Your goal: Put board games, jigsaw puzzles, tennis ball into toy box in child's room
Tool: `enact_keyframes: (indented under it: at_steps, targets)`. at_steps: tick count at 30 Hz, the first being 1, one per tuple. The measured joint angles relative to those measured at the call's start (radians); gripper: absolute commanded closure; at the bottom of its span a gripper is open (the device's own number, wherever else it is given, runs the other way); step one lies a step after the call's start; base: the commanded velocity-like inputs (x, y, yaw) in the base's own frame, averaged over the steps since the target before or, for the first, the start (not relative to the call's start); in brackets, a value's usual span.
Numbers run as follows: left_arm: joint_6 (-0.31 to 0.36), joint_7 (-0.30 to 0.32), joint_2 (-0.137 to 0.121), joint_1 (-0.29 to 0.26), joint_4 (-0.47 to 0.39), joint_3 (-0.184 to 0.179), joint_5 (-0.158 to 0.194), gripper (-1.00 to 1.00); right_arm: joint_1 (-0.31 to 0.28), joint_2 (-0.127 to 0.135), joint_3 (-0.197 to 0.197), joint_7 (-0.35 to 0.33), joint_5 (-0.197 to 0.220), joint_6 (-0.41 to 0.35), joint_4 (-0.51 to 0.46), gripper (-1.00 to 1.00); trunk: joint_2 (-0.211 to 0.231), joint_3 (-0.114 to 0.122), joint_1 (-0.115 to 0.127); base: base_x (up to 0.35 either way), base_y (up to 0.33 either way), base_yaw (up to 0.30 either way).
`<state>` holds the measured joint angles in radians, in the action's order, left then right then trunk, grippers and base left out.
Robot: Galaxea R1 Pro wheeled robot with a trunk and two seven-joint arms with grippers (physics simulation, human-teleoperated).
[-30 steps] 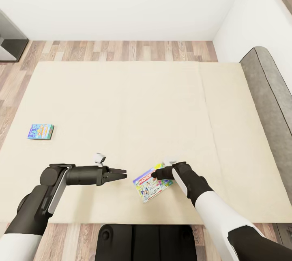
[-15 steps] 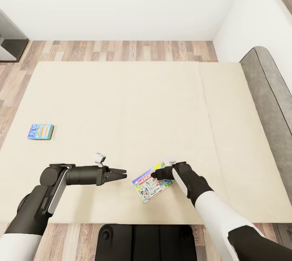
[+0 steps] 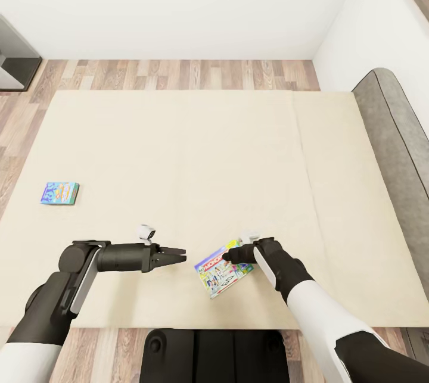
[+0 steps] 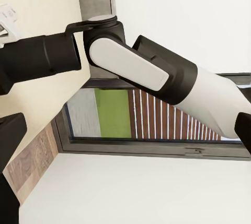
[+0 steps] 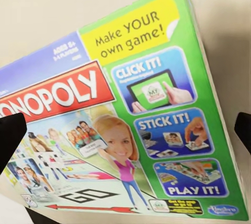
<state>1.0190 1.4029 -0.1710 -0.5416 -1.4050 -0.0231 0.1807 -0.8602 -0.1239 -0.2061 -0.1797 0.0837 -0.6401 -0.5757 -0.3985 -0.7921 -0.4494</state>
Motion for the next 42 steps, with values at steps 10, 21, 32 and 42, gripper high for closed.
enact_keyframes:
  at_steps: [10,21,32,42]
  targets:
    - [0.000,0.000,0.000,0.000,0.000,0.000,0.000,-1.00,0.000,-0.001,-0.002,-0.001,0.001,0.002,-0.001,-1.00,0.000,0.000,0.000,0.000,0.000,0.000]
    - [0.000,0.000,0.000,0.000,0.000,0.000,0.000,-1.00,0.000,-0.002,-0.003,0.000,0.001,0.002,-0.001,-1.00,0.000,0.000,0.000,0.000,0.000,0.000]
    - [0.000,0.000,0.000,0.000,0.000,0.000,0.001,-1.00,0.000,-0.001,-0.003,0.002,0.000,0.010,0.000,-1.00,0.000,0.000,0.000,0.000,0.000,0.000]
    - [0.000,0.000,0.001,-0.001,0.000,0.000,0.001,-1.00,0.000,-0.002,-0.004,0.002,-0.001,0.014,0.000,-1.00,0.000,0.000,0.000,0.000,0.000,0.000]
